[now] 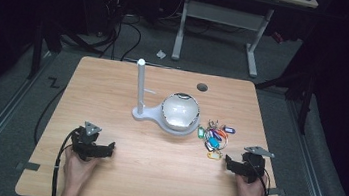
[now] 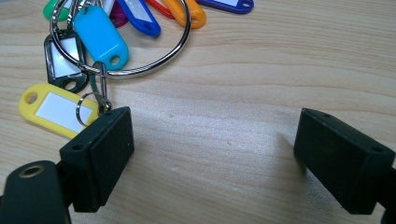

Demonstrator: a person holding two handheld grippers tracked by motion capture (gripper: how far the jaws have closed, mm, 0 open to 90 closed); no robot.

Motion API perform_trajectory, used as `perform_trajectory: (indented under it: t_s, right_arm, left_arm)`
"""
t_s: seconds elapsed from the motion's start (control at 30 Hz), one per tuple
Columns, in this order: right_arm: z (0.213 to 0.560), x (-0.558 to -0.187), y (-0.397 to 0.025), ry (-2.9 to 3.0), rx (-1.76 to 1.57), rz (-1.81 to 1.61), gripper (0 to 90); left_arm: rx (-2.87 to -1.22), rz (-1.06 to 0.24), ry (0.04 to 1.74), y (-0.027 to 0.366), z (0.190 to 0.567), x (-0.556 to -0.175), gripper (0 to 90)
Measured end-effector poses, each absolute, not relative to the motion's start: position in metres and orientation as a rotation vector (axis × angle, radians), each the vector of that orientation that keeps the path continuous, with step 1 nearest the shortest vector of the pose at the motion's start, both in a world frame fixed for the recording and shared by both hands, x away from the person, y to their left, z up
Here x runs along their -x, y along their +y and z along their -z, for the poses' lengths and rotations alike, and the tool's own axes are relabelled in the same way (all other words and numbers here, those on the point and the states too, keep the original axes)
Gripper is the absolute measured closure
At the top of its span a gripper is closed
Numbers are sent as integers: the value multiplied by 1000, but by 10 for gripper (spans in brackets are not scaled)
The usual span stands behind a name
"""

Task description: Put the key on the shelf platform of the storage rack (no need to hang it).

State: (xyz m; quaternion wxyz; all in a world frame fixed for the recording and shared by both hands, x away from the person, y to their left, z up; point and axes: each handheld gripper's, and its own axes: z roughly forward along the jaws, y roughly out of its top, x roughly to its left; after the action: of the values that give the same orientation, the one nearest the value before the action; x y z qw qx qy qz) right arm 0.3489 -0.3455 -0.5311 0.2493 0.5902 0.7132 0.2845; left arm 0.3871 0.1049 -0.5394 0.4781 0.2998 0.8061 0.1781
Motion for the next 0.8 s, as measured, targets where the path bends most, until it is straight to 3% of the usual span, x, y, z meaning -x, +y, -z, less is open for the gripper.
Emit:
perform_trajectory:
  t_s: [0.37,0.8]
  right_arm:
    - [531,-349,-345,1940,-1607,-775,122]
    - [528,-345,-349,1942,-1600,-785,291]
  left_arm:
    - [-748,-422,1953,104,539,-384,61]
    - [-738,-410,1958,103,538,-383,80]
